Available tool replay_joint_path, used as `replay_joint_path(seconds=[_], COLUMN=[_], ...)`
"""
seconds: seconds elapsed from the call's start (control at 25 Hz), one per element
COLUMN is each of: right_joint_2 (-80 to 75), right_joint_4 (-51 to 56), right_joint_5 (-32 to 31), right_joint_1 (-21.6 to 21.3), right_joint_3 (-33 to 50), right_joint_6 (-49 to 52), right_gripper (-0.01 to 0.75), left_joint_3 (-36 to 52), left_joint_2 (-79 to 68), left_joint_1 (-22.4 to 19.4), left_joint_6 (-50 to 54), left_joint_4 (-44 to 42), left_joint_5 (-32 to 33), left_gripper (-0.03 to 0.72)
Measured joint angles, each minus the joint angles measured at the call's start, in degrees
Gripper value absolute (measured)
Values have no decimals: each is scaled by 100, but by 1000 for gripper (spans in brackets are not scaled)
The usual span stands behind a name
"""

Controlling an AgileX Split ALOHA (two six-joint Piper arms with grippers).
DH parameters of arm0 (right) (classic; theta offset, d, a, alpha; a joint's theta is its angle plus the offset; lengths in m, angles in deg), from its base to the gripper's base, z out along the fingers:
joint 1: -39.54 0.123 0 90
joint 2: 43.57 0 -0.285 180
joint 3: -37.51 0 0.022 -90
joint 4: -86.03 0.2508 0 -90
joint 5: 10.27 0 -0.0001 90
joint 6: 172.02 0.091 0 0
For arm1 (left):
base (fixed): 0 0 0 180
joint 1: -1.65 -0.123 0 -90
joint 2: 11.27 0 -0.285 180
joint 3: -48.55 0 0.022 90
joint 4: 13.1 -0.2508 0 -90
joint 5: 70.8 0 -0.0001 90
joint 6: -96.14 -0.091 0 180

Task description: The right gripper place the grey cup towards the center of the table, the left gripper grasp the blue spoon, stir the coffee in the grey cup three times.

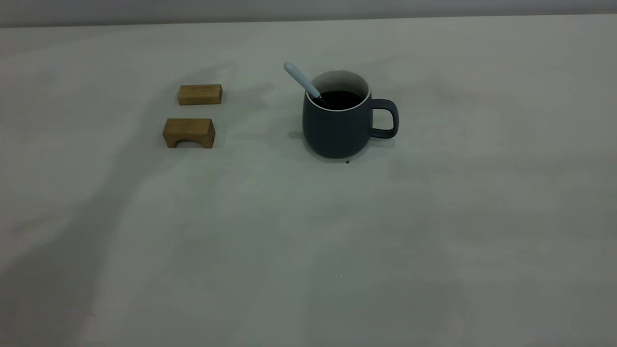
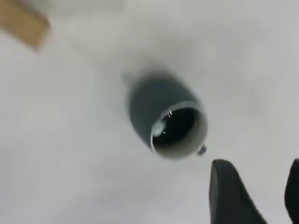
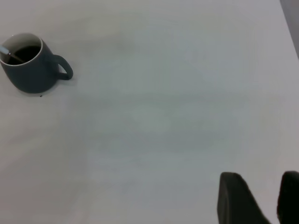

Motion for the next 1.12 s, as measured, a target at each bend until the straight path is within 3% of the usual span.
replay_joint_path(seconds=[0.08, 0.28, 0.36, 0.48, 0.72, 0.88, 1.12], right_joint_2=[0, 0, 0, 0, 0, 0, 0], right_joint_4=[0, 0, 0, 0, 0, 0, 0], right_joint_5=[0, 0, 0, 0, 0, 0, 0], right_joint_1=[0, 0, 0, 0, 0, 0, 0], right_joint_3=[0, 0, 0, 0, 0, 0, 0], right_joint_6=[0, 0, 0, 0, 0, 0, 0], right_gripper=[254, 254, 254, 254, 254, 254, 254], left_joint_3=[0, 228, 527, 1469, 4243, 5837, 7531], left_joint_2=[413, 1403, 1909, 2770, 4602, 5598, 7011], left_joint_1=[0, 0, 0, 0, 0, 0, -123], left_joint_6=[-242, -2561, -3016, -3169, -3150, -3237, -3699], left_joint_4=[-423, -1306, -1459, -1933, -3004, -3214, -2961], left_joint_5=[0, 0, 0, 0, 0, 0, 0], left_gripper=[369, 369, 369, 369, 369, 369, 369])
